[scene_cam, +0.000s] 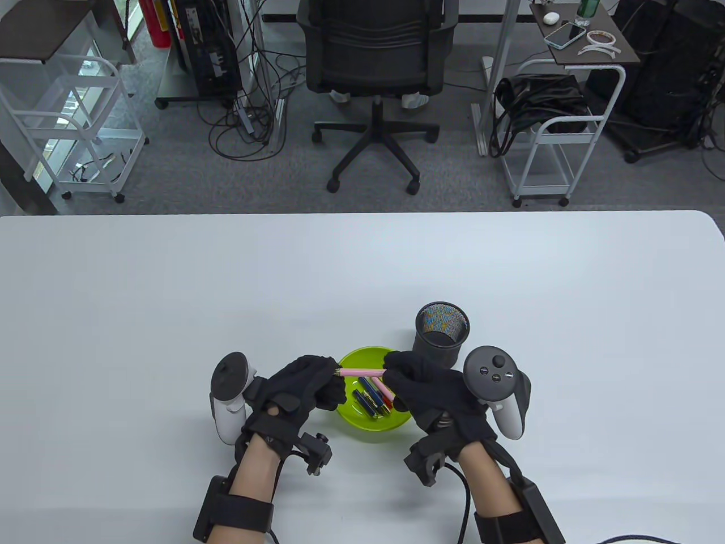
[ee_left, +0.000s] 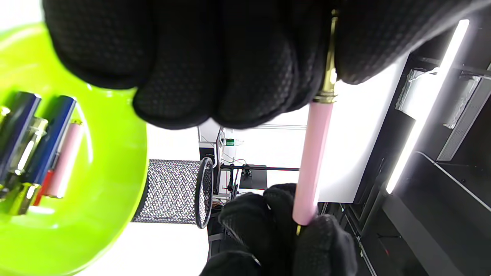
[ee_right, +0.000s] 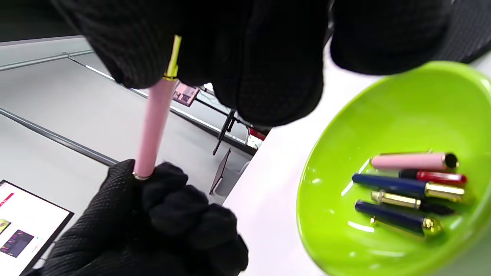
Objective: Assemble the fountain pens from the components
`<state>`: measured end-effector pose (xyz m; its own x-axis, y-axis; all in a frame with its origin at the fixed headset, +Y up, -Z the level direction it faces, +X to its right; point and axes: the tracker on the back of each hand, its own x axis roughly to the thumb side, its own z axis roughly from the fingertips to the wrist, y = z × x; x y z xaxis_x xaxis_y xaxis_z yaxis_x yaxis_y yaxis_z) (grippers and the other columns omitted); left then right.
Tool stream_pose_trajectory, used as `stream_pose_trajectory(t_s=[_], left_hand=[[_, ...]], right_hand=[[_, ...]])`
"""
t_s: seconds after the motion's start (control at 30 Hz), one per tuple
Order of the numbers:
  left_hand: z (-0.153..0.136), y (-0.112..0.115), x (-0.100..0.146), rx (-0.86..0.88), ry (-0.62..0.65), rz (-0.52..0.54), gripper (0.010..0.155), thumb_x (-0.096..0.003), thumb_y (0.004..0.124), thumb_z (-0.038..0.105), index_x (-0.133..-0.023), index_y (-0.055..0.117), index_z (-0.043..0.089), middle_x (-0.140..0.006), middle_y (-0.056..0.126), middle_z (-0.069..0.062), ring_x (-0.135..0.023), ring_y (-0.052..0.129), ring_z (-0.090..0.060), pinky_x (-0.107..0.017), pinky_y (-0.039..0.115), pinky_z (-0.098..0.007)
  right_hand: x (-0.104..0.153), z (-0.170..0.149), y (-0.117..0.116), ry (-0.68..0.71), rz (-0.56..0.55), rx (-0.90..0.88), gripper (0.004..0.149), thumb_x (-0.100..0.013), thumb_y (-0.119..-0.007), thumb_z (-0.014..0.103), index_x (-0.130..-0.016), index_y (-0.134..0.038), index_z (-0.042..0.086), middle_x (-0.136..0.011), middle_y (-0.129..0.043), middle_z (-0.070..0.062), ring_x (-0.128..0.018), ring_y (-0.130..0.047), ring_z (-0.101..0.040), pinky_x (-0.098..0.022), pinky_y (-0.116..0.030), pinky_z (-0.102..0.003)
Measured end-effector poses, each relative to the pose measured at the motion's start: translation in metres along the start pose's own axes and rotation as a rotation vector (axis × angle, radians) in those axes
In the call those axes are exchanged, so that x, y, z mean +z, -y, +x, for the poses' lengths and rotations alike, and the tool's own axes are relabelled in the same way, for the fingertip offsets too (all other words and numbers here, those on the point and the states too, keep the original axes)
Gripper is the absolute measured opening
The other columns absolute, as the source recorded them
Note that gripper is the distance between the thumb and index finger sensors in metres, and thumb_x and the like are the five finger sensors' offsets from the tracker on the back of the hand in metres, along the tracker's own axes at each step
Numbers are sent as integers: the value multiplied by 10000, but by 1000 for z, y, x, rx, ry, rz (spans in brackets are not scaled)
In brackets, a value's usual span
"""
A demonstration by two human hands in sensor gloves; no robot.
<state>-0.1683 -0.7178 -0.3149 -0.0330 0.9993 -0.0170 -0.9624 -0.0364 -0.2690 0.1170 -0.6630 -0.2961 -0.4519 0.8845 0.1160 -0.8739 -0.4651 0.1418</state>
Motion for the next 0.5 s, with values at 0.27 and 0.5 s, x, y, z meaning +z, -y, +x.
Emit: stream_pose_trajectory(t_s=[0.27,0.5], left_hand=[[-1,0,0,2,-11,-1,389,-547,742,492,-731,890,182,-625,981,-56,-583,964,-293,-459,797,-515],[-2,1,0,7,-11,-10,387,-547,743,490,-731,890,183,-626,981,-56,-583,964,-294,-459,797,-516]], right_hand=[[-1,-1,-2,0,46,-52,616,-430,-807,515,-920,-761,145,-798,-893,-133,-398,-1004,-255,-241,-871,-458],[0,-2,-2,-13,-11,-3,537,-438,-743,555,-795,-884,180,-719,-948,-133,-367,-1012,-265,-231,-871,-468]])
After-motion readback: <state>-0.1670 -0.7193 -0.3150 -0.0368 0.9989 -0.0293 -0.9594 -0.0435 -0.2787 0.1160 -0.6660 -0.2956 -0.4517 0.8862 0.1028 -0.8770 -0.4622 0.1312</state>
